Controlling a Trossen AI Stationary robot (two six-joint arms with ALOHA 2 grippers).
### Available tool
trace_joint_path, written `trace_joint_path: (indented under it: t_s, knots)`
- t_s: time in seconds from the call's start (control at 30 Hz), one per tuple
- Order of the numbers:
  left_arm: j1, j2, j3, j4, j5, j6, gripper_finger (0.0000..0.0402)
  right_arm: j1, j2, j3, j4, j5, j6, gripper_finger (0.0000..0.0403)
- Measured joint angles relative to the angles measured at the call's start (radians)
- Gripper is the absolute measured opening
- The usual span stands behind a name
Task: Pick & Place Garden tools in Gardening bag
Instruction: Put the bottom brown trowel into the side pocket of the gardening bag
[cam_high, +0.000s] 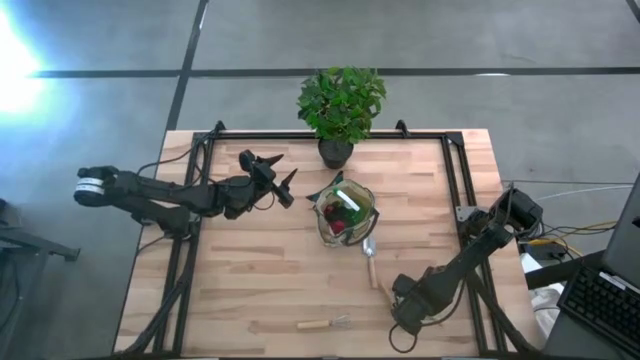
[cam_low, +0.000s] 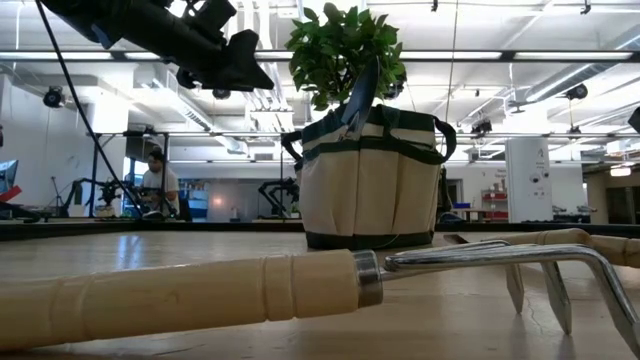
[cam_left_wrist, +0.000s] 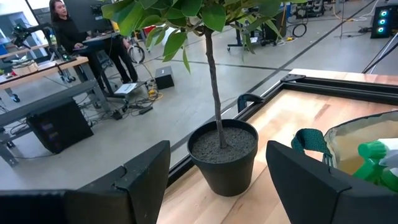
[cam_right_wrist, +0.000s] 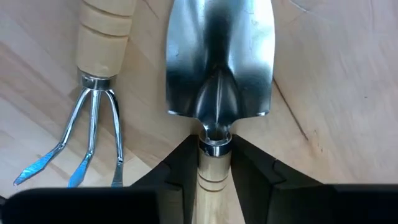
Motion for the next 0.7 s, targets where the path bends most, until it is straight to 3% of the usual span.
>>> trace_joint_path:
  t_s: [0.17, 0.43, 0.7]
  knots:
    - [0.000, 0.000, 0.000, 0.000, 0.000, 0.000, 0.0268, 0.000, -0.007, -0.002, -0.001, 0.002, -0.006, 0.0055]
    - [0.001, 0.000, 0.000, 0.000, 0.000, 0.000, 0.0268, 0.000, -0.029, -0.007, -0.032, 0.003, -0.007, 0.0054]
    - [0.000, 0.000, 0.000, 0.000, 0.000, 0.000, 0.0268, 0.000, -0.141, -0.007, -0.161, 0.024, 0.049, 0.0054]
